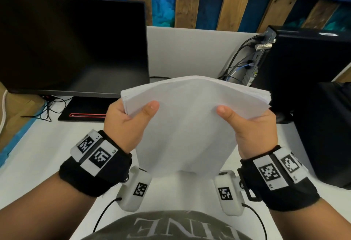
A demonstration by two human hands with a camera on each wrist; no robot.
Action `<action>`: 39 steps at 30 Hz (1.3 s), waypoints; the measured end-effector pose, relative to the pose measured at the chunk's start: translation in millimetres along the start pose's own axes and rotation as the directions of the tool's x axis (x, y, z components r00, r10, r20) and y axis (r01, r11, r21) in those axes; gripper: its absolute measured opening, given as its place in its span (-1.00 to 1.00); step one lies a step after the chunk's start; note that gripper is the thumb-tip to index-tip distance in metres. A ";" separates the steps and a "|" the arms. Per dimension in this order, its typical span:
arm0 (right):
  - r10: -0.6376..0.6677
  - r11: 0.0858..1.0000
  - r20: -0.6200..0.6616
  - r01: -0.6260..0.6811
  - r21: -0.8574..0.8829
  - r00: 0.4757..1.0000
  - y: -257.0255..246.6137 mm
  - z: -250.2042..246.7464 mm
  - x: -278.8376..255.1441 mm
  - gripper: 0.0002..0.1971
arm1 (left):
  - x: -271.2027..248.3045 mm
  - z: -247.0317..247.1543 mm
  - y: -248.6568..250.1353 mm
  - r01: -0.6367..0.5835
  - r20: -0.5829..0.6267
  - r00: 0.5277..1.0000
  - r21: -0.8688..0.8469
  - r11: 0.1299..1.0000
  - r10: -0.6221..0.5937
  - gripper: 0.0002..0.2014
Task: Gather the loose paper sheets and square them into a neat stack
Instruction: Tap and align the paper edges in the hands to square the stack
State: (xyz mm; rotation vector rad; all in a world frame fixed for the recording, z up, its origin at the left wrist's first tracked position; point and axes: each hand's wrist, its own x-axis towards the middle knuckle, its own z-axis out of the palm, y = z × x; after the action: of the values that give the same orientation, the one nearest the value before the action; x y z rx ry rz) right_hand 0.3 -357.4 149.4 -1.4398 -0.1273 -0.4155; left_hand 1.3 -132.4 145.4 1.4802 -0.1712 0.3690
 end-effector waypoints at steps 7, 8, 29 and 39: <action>0.102 0.995 0.021 -0.101 -0.014 0.995 7.6 0.1 1.1 -0.68 | -1.5 -0.3 -11.9 0.061 -0.036 0.998 0.062 0.996 -0.059 -0.77; 0.099 0.995 0.027 -0.099 -0.012 0.995 5.9 0.0 1.6 -0.65 | -1.7 -0.3 -9.8 0.053 -0.027 0.998 0.057 0.997 -0.051 -0.75; -0.388 0.830 0.031 0.364 -0.422 0.921 1.6 -8.8 8.0 -0.81 | 5.8 -4.7 8.0 -0.253 0.108 0.964 0.096 0.963 0.243 -0.67; -0.295 0.869 -0.017 0.261 -0.421 0.955 -8.1 -6.2 7.7 -0.74 | 9.3 -5.8 -3.6 0.014 0.091 0.996 0.086 0.996 -0.022 -0.62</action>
State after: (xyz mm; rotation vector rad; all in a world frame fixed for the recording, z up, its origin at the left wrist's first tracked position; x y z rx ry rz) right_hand 3.6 -365.5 158.6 -1.8296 -0.1916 -0.7745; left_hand 10.6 -125.6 144.6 1.5831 -0.2173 0.2968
